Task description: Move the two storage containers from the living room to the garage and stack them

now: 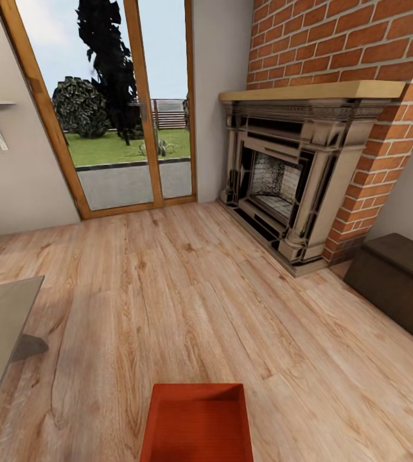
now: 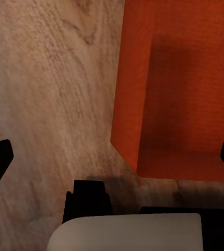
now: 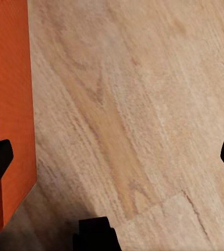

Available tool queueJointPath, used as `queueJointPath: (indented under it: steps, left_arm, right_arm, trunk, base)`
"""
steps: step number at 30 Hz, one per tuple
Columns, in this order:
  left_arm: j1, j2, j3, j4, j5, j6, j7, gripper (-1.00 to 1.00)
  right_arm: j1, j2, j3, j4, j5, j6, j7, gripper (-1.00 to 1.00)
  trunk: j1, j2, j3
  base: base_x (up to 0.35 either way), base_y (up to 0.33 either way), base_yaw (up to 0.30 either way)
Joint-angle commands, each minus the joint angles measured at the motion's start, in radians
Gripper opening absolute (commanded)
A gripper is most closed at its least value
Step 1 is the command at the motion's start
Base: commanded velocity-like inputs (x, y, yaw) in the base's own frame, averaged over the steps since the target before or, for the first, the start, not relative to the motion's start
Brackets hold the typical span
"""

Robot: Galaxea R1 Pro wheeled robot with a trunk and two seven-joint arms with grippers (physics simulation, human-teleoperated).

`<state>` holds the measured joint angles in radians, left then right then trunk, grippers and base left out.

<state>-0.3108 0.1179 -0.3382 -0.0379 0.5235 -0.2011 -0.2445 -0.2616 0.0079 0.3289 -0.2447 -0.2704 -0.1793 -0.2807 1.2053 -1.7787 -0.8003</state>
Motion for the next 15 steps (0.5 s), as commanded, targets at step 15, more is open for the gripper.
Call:
queueJointPath:
  steps: [15]
  left_arm:
    - [-0.001, 0.0, -0.008, 0.001, 0.01, -0.003, -0.004, 1.0]
  right_arm:
    - [-0.001, 0.0, 0.009, 0.001, -0.01, -0.003, -0.005, 1.0]
  trunk:
    - [0.0, 0.0, -0.001]
  base:
    - [-0.101, 0.0, 0.0]
